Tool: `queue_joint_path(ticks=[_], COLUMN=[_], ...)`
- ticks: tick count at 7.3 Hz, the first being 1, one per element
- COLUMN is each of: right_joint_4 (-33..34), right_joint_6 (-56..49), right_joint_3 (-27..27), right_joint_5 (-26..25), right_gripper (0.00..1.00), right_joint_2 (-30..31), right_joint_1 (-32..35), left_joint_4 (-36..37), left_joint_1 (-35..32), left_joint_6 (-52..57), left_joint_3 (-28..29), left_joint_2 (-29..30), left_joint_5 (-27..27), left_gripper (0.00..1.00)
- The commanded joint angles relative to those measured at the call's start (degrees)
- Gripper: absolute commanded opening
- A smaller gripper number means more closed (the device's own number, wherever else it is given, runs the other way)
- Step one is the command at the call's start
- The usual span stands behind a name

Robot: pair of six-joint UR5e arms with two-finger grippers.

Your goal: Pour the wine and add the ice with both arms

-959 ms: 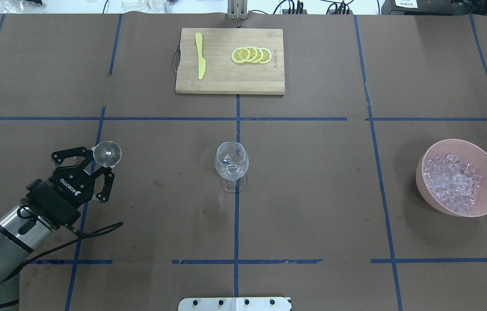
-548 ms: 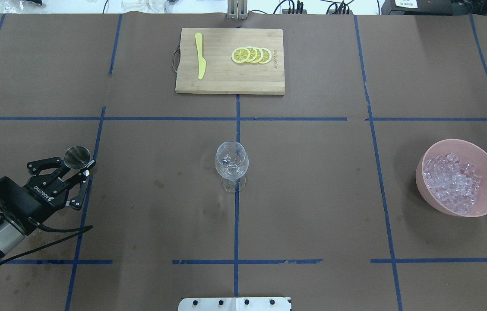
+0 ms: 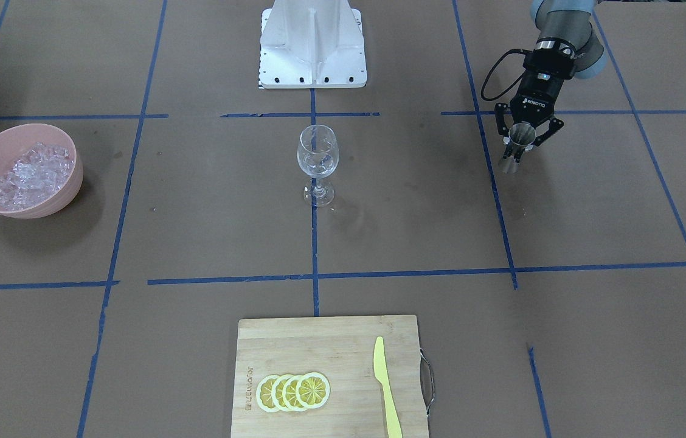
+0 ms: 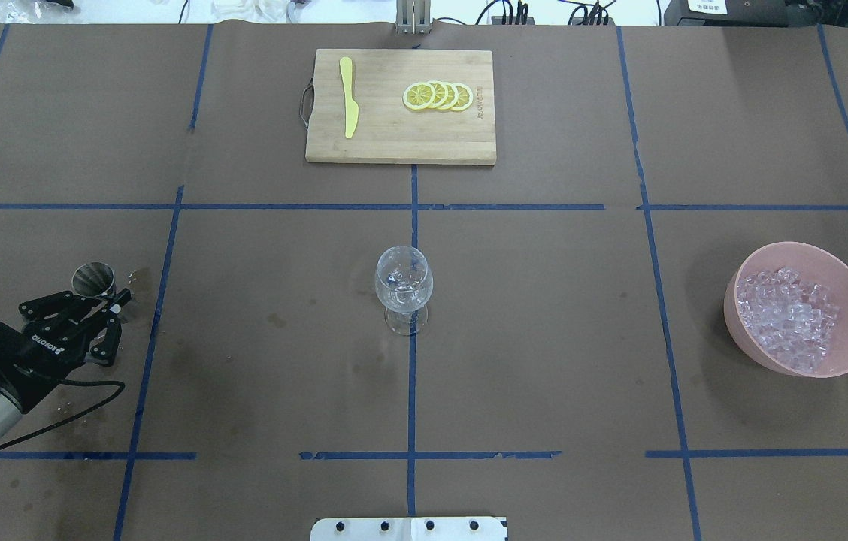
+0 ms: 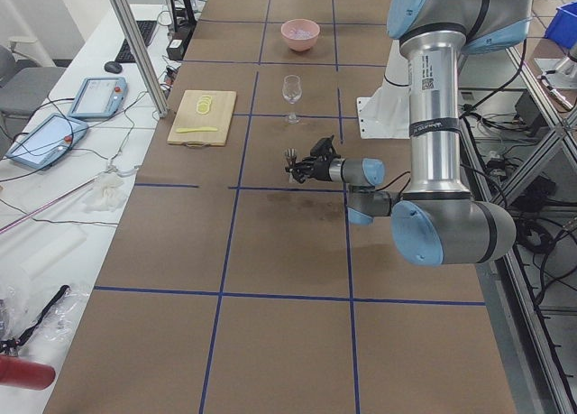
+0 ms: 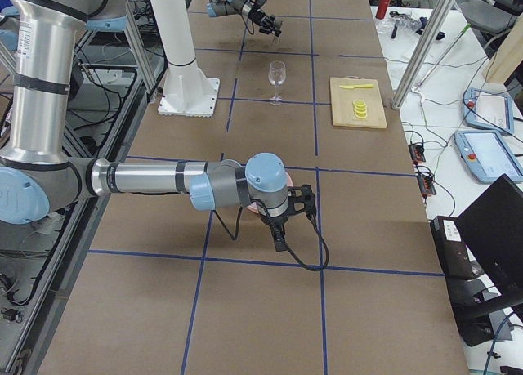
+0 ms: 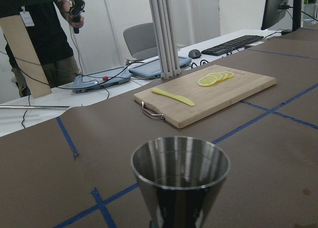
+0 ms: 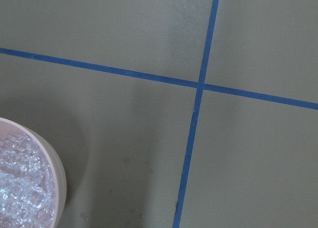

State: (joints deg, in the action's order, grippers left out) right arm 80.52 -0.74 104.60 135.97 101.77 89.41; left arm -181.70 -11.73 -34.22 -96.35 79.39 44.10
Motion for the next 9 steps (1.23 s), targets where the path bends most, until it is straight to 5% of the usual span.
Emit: queue_joint_path(ticks=[1, 3, 9], right_joint_4=[0.0, 0.0, 0.0], right_joint_6=[0.0, 0.0, -0.1], right_joint_3=[0.2, 0.4, 0.5], right_joint_5=[0.0, 0.0, 0.0], right_gripper=[1.00, 1.00, 1.00], right_joint_2=[0.2, 0.3, 0.4], right_joint_1=[0.1, 0.2, 0.2], left_joint_4=[-0.6, -0.6, -0.3], left_joint_1=[0.4, 0.8, 1.8], left_joint_6=[-2.0, -10.2, -10.5], left_joint_3=[2.8, 6.2, 7.0], left_joint_2=[0.3, 2.3, 3.6], left_joint_5=[-4.8, -5.4, -4.8], left_gripper=[0.00, 0.00, 0.00])
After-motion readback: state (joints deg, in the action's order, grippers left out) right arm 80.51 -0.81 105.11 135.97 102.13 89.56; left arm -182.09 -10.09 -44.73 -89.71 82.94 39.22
